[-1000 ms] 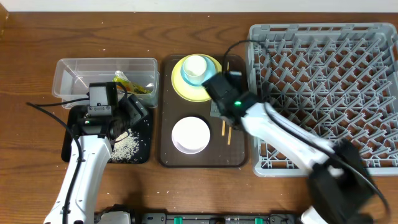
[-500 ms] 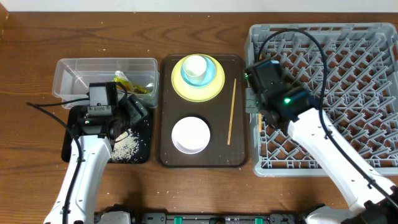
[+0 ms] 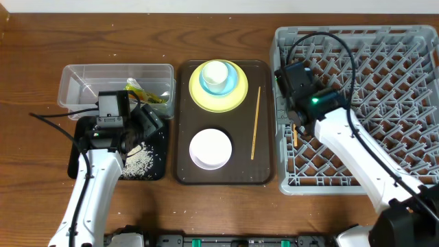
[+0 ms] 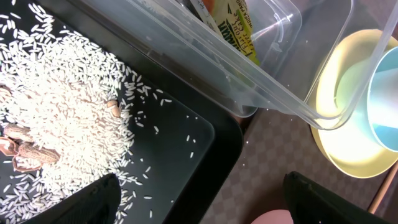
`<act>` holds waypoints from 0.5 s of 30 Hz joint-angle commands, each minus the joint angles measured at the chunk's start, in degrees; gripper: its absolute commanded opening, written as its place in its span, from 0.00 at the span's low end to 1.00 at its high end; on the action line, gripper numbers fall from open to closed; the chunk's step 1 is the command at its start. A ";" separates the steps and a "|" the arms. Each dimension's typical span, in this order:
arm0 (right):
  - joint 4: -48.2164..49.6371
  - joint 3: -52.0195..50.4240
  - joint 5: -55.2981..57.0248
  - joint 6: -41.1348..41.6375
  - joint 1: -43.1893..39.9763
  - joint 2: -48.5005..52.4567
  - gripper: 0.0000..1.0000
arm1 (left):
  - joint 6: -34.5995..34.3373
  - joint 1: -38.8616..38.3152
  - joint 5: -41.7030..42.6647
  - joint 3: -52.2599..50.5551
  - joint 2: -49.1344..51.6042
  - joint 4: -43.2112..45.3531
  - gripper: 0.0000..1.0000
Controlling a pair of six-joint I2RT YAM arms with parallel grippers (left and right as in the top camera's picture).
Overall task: Sort waste into correct bins and load items into the dishwasher rack
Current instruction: 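Carry the chopstick right and drop it into the grey dish rack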
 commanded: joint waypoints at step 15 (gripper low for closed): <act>0.85 0.00 0.59 -2.78 -0.70 3.82 0.01 | -0.26 0.20 0.13 -0.24 -0.42 -0.13 0.86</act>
